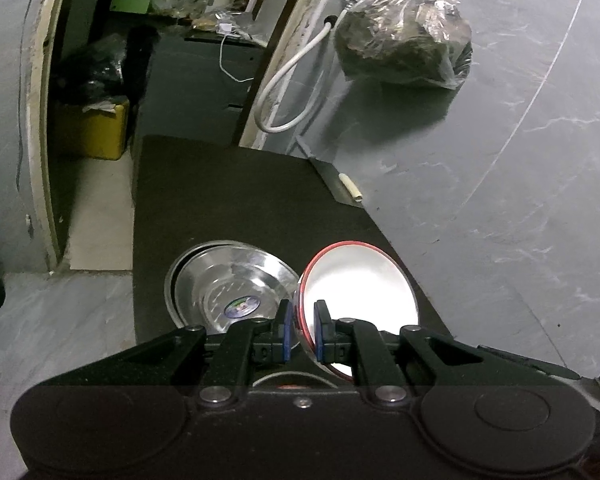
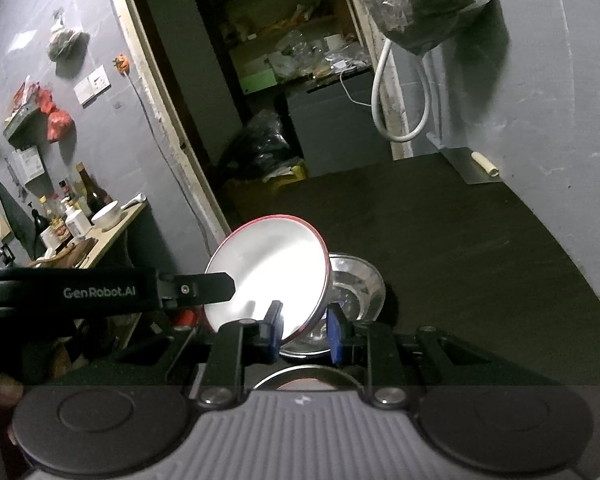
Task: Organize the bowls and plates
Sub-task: 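Lower the second white bowl into the first white bowl with the left tool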
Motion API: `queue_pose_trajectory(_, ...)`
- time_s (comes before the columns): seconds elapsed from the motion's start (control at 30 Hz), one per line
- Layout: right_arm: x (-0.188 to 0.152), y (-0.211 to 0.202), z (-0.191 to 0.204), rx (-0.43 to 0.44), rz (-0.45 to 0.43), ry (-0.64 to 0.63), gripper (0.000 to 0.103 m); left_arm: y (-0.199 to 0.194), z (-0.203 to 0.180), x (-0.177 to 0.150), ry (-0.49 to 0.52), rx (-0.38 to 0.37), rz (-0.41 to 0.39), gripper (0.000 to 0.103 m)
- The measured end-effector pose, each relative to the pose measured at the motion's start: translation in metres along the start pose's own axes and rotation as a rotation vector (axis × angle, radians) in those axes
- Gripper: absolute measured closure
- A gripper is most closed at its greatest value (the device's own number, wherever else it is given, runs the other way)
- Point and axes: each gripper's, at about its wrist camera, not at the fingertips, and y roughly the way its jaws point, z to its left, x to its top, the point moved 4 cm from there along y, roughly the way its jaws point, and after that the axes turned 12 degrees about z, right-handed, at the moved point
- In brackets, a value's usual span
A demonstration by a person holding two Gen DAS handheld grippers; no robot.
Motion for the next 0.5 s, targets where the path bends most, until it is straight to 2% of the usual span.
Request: queue_pose_trajectory(0.5,-0.008,0.016,0.001,0.011,0.090,-0.008,0.077,0.015,0.013,-0.017,-0.032,0.029,0.067,0.092)
